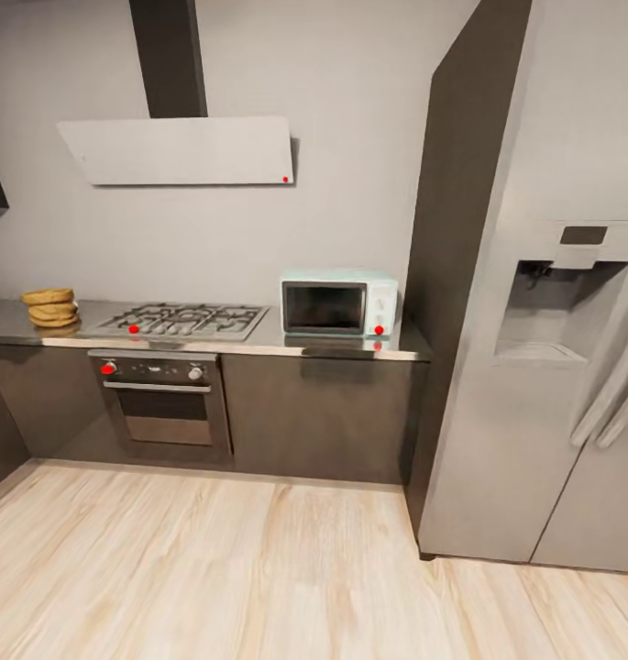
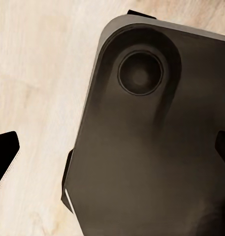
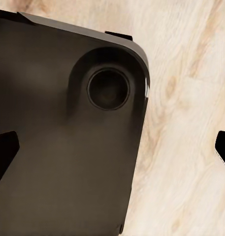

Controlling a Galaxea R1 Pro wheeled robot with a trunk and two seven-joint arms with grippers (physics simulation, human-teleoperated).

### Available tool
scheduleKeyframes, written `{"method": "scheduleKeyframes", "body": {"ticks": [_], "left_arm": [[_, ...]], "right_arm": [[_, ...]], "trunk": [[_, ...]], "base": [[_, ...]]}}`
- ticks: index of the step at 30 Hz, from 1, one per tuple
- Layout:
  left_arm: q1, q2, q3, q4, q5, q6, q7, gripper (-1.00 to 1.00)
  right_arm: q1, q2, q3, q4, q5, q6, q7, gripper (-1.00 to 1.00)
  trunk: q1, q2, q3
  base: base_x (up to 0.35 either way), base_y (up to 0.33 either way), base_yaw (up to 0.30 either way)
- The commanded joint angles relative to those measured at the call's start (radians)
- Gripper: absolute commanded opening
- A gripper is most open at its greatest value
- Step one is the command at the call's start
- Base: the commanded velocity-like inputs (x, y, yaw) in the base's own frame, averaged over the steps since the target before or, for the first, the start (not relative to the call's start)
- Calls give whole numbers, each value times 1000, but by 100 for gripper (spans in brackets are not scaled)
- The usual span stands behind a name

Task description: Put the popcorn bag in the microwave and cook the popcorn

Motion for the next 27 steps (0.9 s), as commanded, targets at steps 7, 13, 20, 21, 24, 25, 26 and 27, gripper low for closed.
{"method": "scheduleKeyframes", "body": {"ticks": [7,13,20,21,24,25,26,27], "left_arm": [[0,-1,0,-1,4,-2,3,100],[0,-1,0,-1,4,-2,2,100],[0,-1,0,-1,4,-2,2,100],[0,-1,0,-1,4,-2,2,100],[0,0,0,-1,4,-2,2,100],[0,0,0,-1,4,-2,2,100],[0,0,0,-1,4,-2,2,100],[0,1,0,-1,4,-2,2,100]], "right_arm": [[0,1,3,1,9,-3,-7,100],[0,3,2,1,9,-5,-7,100],[0,4,1,1,9,-4,-7,100],[0,4,1,1,9,-4,-7,100],[0,4,1,1,9,-4,-7,100],[0,3,1,1,9,-4,-7,100],[0,3,1,1,9,-4,-7,100],[0,3,1,1,9,-4,-7,100]], "trunk": [[1,0,-1],[1,0,-1],[1,0,-1],[1,0,-1],[1,0,-1],[1,0,-1],[1,0,-1],[1,0,-1]], "base": [[322,126,0],[322,128,-5],[322,134,-202],[322,144,-240],[322,149,-229],[322,155,-141],[322,158,-72],[322,161,-37]]}}
